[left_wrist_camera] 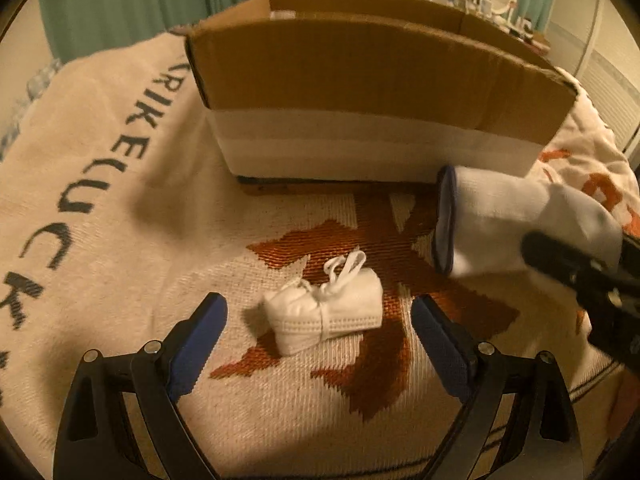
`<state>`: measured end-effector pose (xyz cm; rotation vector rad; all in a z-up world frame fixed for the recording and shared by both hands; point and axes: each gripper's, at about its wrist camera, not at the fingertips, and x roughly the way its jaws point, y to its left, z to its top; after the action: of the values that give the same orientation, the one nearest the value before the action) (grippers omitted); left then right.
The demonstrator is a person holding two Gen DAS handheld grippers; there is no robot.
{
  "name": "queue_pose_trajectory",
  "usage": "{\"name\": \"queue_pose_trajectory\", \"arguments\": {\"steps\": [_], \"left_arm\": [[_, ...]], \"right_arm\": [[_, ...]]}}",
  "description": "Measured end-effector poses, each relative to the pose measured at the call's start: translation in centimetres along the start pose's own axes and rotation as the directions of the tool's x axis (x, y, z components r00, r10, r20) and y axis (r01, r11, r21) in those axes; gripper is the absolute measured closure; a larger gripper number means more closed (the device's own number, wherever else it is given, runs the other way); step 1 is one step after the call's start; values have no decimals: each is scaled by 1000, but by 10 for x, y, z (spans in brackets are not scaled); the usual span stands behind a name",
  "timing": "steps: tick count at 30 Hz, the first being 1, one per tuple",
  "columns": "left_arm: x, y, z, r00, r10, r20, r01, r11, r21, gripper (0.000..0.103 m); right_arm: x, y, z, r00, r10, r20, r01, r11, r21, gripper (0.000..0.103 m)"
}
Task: Organize soft objects
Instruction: 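Grasp the white sock with right while left grasps the small white tied shoe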
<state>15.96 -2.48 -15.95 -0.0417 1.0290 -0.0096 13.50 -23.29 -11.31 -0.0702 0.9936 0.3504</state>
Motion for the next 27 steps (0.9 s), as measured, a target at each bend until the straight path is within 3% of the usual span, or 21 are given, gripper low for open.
{"name": "queue_pose_trajectory", "arguments": {"steps": [2, 5, 10, 19, 27], "left_arm": [[7, 2, -1, 1000, 4, -19, -3, 1000, 4, 34], [6, 3, -3, 999, -33, -13, 33, 999, 5, 46], [-4, 1, -10, 999, -53, 0, 53, 998, 23, 48], [-17, 15, -20, 997, -64, 30, 65, 998, -24, 48], [-21, 4, -25, 996, -28, 89, 24, 998, 50, 48]], "right_arm": [[2, 1, 0, 1000, 3, -6, -3, 1000, -3, 44], [6, 1, -1, 1000, 4, -15, -4, 1000, 0, 44], [6, 3, -3, 1000, -5, -10, 5, 1000, -11, 44], [-14, 7, -17, 999, -49, 24, 49, 998, -30, 44], [-18, 11, -27, 996, -71, 60, 74, 996, -57, 44]]}}
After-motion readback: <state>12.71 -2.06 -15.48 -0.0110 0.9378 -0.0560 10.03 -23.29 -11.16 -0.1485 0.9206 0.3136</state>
